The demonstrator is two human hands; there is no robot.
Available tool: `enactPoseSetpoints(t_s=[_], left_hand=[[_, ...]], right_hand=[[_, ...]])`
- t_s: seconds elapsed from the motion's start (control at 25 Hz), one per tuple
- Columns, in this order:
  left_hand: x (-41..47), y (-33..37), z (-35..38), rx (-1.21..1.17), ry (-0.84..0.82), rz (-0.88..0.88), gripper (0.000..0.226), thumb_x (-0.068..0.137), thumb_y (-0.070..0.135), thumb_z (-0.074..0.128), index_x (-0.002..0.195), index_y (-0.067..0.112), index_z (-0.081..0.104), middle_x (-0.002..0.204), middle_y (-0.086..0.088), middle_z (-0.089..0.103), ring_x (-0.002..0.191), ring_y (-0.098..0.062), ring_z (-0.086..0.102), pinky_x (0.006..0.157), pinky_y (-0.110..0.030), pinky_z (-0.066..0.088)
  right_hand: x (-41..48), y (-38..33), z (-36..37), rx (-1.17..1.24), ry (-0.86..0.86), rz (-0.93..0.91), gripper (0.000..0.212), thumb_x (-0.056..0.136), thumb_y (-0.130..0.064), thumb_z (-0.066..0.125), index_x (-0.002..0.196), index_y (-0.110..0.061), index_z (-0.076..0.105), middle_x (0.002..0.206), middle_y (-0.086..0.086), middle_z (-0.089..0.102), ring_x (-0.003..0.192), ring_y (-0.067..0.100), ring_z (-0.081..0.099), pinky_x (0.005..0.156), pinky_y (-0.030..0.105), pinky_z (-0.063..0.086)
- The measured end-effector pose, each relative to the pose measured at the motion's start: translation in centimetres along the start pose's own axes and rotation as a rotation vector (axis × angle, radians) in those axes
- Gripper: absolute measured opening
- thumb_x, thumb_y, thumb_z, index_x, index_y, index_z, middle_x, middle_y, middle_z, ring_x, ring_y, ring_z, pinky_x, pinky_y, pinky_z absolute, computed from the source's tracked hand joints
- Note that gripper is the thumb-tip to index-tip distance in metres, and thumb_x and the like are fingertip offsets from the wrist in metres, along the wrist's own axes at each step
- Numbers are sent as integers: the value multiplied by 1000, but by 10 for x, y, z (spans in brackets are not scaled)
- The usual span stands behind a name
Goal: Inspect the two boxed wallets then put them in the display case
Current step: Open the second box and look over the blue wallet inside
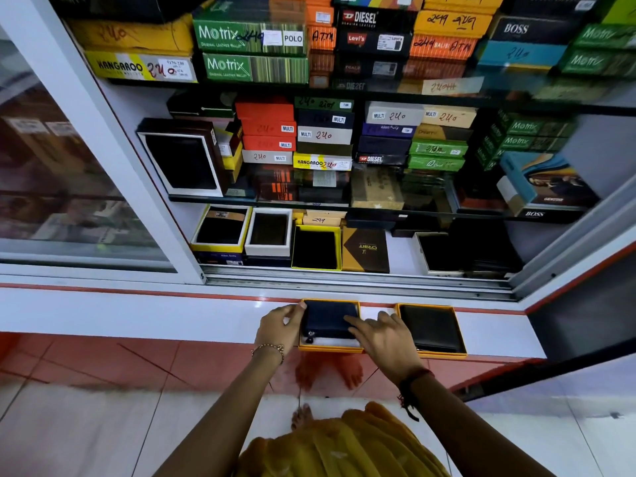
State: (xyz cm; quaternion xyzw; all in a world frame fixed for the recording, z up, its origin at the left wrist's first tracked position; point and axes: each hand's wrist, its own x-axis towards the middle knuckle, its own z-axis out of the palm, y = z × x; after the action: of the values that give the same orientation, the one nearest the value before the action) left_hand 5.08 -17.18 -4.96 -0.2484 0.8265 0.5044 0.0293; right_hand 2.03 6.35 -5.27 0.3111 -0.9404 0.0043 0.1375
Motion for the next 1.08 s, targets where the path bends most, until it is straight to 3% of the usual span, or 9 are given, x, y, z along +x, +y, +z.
enactPoseSetpoints(t_s=[0.12, 0.28, 0.44, 0.6, 0.72, 0.8, 0.88, 0.96, 1.08], left_hand=[[1, 6, -5, -66, -46, -29, 48, 89, 61, 47, 109, 27, 75, 106, 2, 74, 104, -18, 63, 84, -27, 44], [1, 13, -15, -217, -132, -5, 36, 79, 56, 68, 103, 30, 77, 108, 4, 76, 105, -12, 65, 91, -25, 50], [0, 15, -27, -318, -248, -21, 51, 65, 60, 75, 110, 37, 70, 104, 15, 72, 89, -7, 65, 61, -15, 52], [4, 15, -29, -428, -375, -17, 54, 61, 58, 78, 110, 38, 69, 116, 5, 71, 102, -11, 68, 84, -31, 59], [4, 21, -26, -518, -270, 6, 64, 56, 56, 79, 114, 30, 69, 114, 4, 74, 110, -15, 68, 90, -38, 55], [4, 26, -22, -565, -225, 11, 52, 58, 49, 83, 106, 30, 71, 107, 4, 76, 106, -17, 68, 88, -38, 55], [4, 29, -18, -586, -217, 14, 34, 69, 34, 84, 100, 31, 71, 102, 3, 75, 100, -16, 68, 89, -40, 55], [1, 32, -20, -593, -226, 26, 34, 74, 28, 82, 106, 33, 70, 104, 7, 76, 96, -9, 69, 83, -32, 58], [1, 26, -36, -537, -211, 85, 45, 71, 38, 82, 113, 44, 66, 105, 22, 75, 91, 6, 70, 68, -15, 56]], right_hand=[[12, -5, -8, 417, -81, 265, 36, 102, -44, 49, 130, -29, 64, 74, -3, 78, 65, 16, 74, 56, 31, 58], [26, 3, -16, 821, -114, 411, 43, 85, -52, 71, 124, -33, 69, 87, -9, 81, 75, 0, 74, 73, 32, 63], [25, 11, -19, 981, -25, 385, 36, 83, -42, 78, 117, -33, 74, 79, -9, 79, 75, -3, 73, 80, 33, 63], [26, 4, -34, 1139, 22, 390, 46, 81, -46, 76, 125, -32, 69, 87, -5, 82, 87, 5, 77, 83, 38, 64], [33, -16, -46, 1538, 22, 677, 74, 79, -47, 80, 143, -35, 45, 110, -1, 78, 89, 19, 80, 72, 38, 66], [40, -34, -53, 1786, -234, 806, 63, 82, -45, 79, 135, -24, 53, 118, 6, 76, 94, 26, 79, 73, 37, 65], [46, -45, -56, 1794, -420, 697, 39, 86, -40, 78, 114, -14, 74, 109, 9, 80, 96, 25, 79, 74, 32, 64], [50, -45, -59, 1740, -406, 624, 21, 88, -28, 77, 100, -10, 81, 97, 12, 82, 88, 23, 80, 68, 28, 64], [49, -21, -65, 1646, -276, 620, 17, 87, -18, 77, 94, -2, 80, 86, 11, 82, 75, 21, 79, 59, 26, 62]])
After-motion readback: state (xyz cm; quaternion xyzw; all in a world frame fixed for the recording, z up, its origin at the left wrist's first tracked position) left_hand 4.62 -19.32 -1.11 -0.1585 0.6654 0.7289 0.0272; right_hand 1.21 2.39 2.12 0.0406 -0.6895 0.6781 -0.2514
